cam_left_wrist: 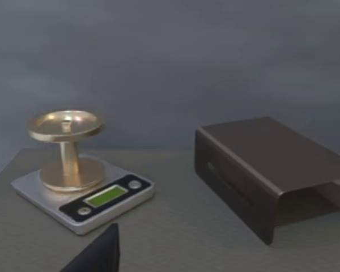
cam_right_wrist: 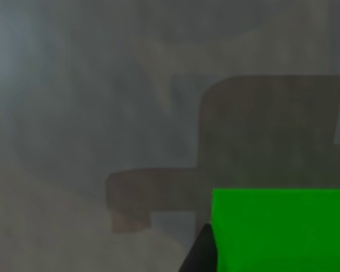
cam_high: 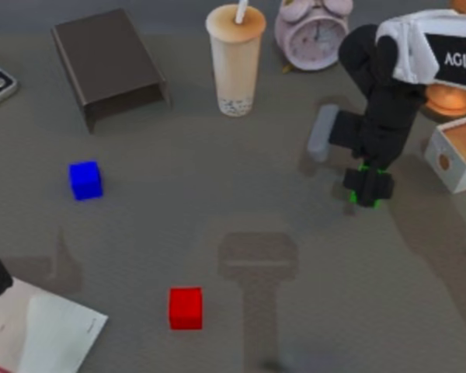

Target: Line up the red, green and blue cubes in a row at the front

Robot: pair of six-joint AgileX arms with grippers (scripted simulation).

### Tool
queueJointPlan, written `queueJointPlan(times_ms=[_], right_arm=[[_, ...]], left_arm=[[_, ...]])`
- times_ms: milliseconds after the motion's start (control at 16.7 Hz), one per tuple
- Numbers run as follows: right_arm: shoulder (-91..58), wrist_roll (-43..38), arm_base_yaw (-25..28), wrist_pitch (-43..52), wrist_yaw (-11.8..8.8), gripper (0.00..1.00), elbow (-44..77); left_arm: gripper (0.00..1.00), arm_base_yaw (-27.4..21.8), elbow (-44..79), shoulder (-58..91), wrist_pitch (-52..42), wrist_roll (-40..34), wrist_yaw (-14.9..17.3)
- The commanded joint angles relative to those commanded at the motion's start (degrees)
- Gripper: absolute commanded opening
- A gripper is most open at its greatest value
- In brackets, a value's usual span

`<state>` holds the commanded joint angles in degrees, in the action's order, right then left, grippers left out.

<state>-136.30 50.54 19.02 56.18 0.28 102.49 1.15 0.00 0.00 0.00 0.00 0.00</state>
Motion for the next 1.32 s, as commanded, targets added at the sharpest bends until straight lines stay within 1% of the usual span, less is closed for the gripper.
queueJointPlan(times_ms=[300,660,1020,1140,1320], right_arm=[[1.3,-0.3,0.0,1.7,-0.3,0.0,0.8],[4.3,-0.3,0.4,13.2,-0.3,0.0,8.7],[4.7,-0.5,0.3,14.0,-0.3,0.0,9.4],[5.8,-1.2,2.4,13.7,-0.3,0.0,8.1],[9.2,-3.7,9.1,12.7,-0.3,0.0,4.0]], left_arm=[[1.0,0.0,0.0,0.0,0.0,0.0,0.0],[1.0,0.0,0.0,0.0,0.0,0.0,0.0],[1.0,0.0,0.0,0.0,0.0,0.0,0.0],[1.0,0.0,0.0,0.0,0.0,0.0,0.0],[1.0,0.0,0.0,0.0,0.0,0.0,0.0]])
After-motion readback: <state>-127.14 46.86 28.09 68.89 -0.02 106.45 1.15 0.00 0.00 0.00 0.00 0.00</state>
